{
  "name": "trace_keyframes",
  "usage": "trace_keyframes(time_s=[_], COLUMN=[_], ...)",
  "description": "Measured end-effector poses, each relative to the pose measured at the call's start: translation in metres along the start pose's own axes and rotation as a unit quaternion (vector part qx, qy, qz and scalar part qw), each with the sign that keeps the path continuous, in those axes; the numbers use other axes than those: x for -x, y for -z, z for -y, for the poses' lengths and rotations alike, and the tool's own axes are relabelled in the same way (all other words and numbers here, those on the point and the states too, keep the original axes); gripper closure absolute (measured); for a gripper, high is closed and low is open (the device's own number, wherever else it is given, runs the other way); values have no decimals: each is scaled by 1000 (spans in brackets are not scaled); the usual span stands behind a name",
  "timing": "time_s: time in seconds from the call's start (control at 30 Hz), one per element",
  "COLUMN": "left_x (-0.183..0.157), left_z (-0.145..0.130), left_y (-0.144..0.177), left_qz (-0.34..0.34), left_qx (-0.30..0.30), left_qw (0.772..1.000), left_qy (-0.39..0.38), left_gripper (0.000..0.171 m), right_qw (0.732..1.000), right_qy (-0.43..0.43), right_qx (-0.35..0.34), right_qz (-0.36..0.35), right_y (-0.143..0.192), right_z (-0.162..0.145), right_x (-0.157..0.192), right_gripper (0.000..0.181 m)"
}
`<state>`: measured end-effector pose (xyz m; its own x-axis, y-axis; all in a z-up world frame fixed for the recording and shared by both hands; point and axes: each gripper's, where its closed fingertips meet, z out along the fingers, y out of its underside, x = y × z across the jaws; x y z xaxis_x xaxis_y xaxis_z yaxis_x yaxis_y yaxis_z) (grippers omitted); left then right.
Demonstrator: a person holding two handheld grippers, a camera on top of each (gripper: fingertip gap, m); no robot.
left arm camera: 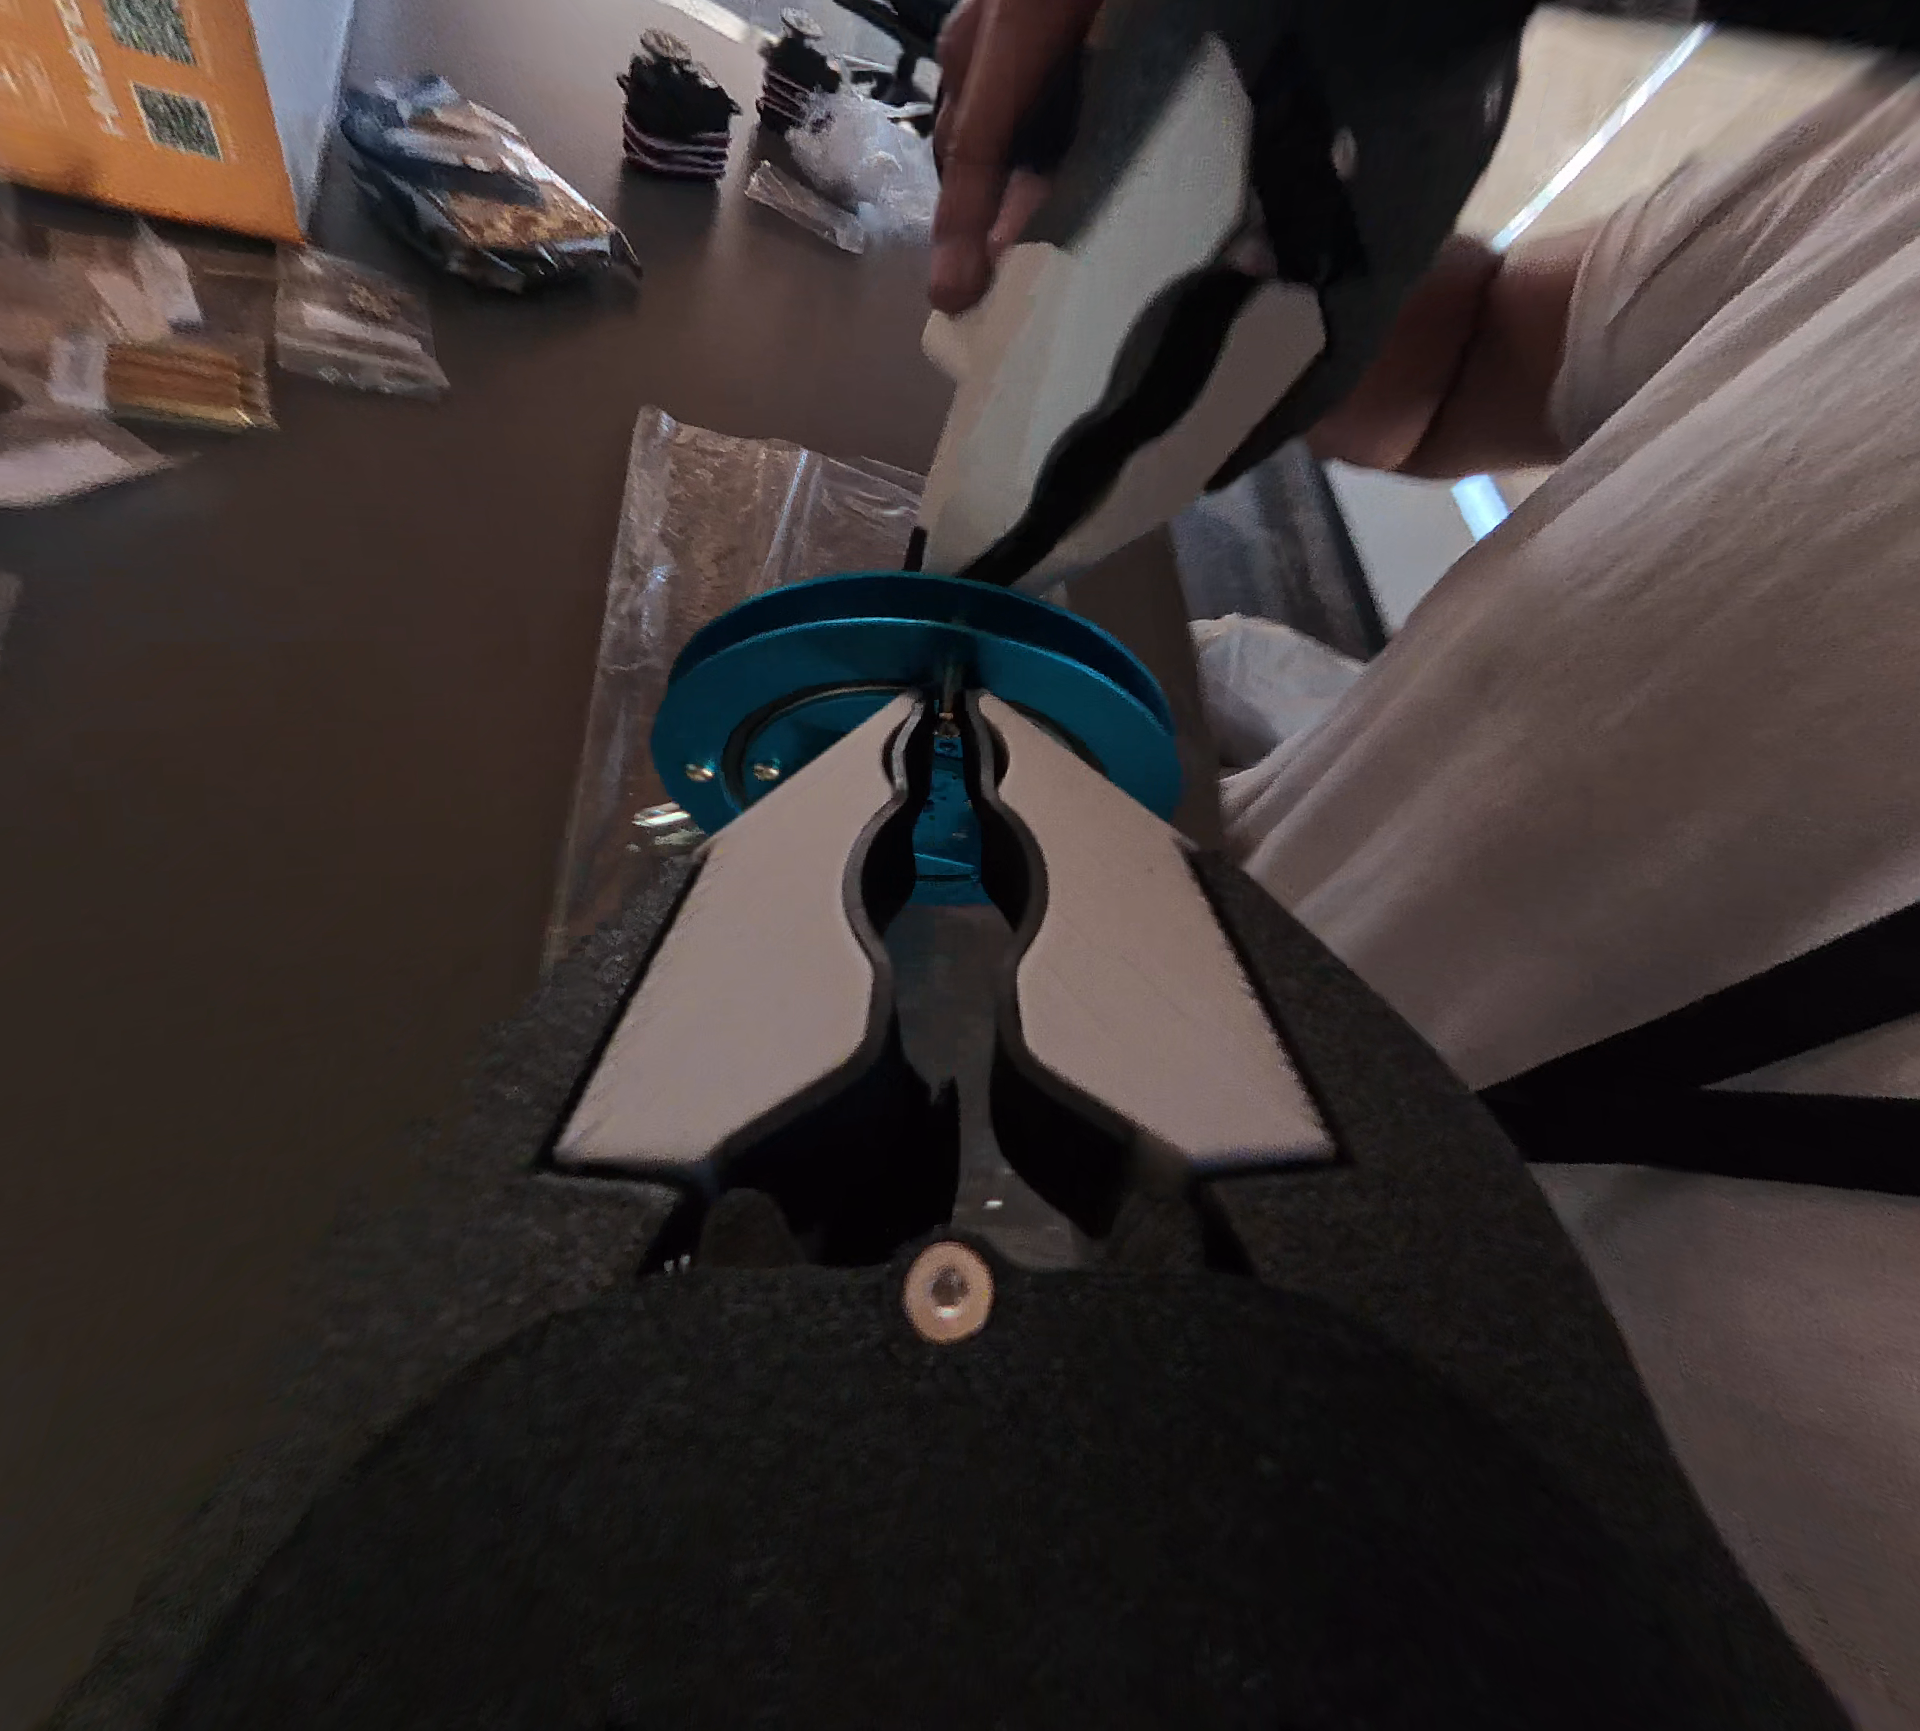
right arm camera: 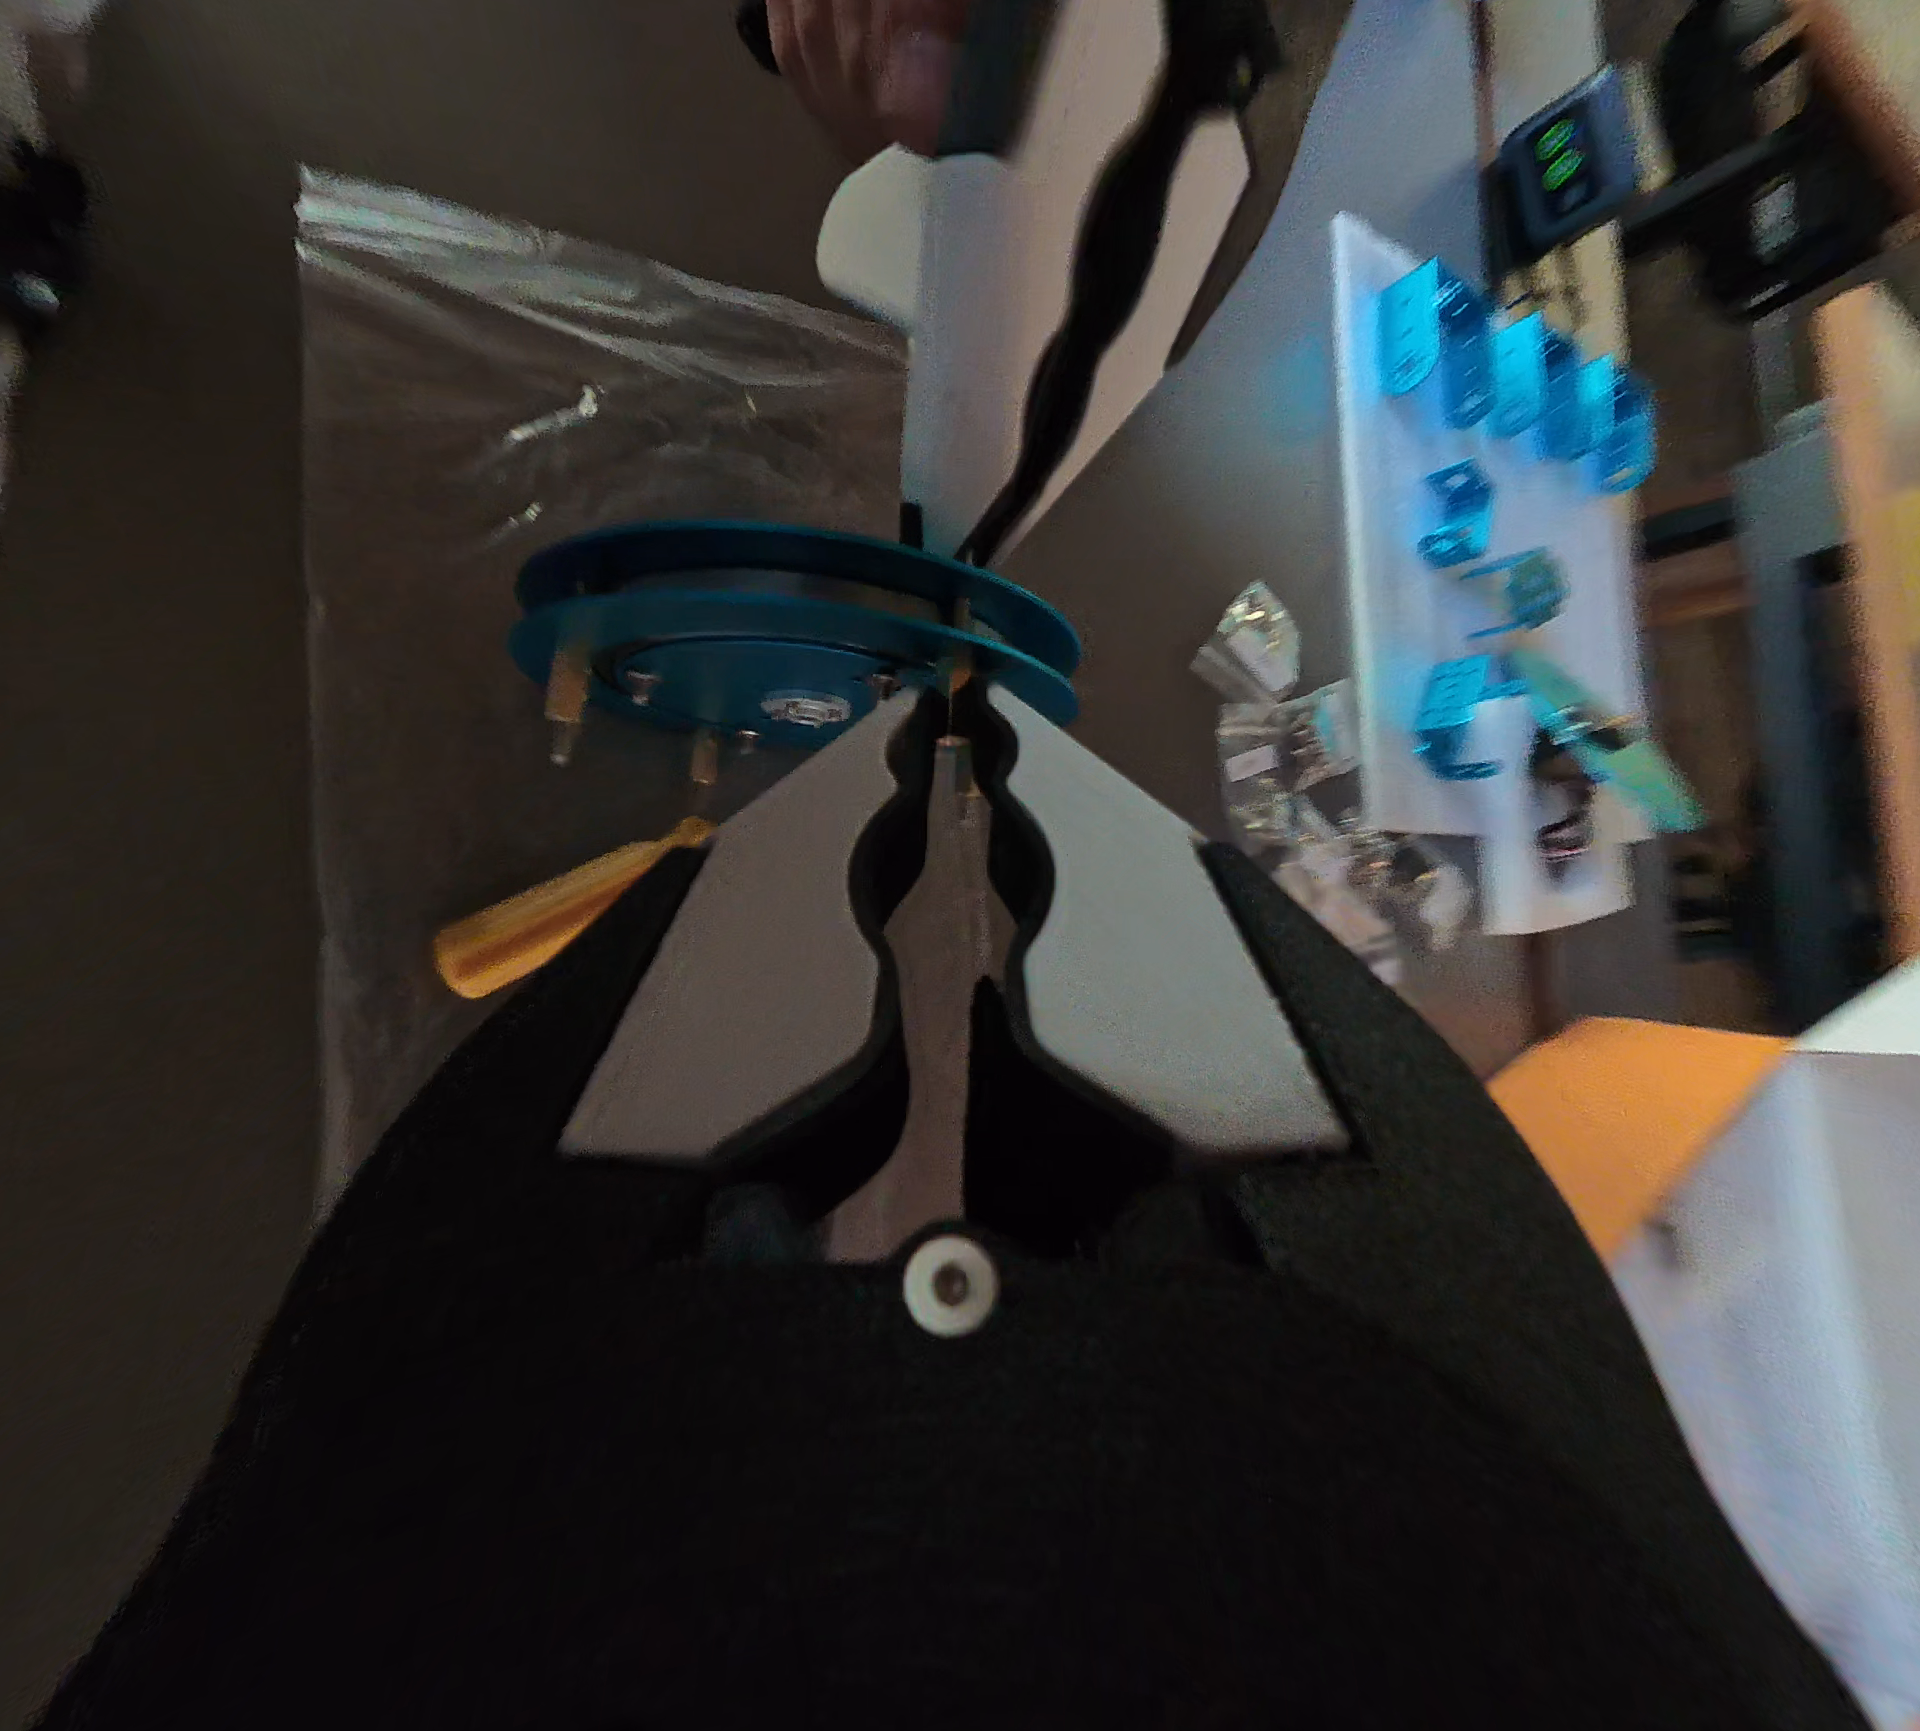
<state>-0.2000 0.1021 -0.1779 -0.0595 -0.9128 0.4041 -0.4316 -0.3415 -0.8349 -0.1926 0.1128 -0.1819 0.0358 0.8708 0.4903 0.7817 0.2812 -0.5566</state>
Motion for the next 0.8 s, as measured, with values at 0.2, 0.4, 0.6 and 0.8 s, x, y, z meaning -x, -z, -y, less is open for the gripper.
trace_keyframes(time_s=[0.2,0.4,0.6,0.8], left_x=[5,2,-2,5], left_z=[0,-2,-3,-1], left_y=[-2,1,1,-2], left_qz=[191,158,61,234], left_qx=[44,51,63,82], left_qw=[893,928,984,813], left_qy=[-406,-334,-155,-527], left_gripper=[168,168,167,168], right_qw=[871,962,995,827], right_qy=[-382,-201,-63,-440], right_qx=[-31,-40,12,-12], right_qz=[307,180,77,351], right_y=[7,3,2,10], right_z=[5,5,4,6], right_x=[15,10,8,18], right_gripper=[177,176,177,178])
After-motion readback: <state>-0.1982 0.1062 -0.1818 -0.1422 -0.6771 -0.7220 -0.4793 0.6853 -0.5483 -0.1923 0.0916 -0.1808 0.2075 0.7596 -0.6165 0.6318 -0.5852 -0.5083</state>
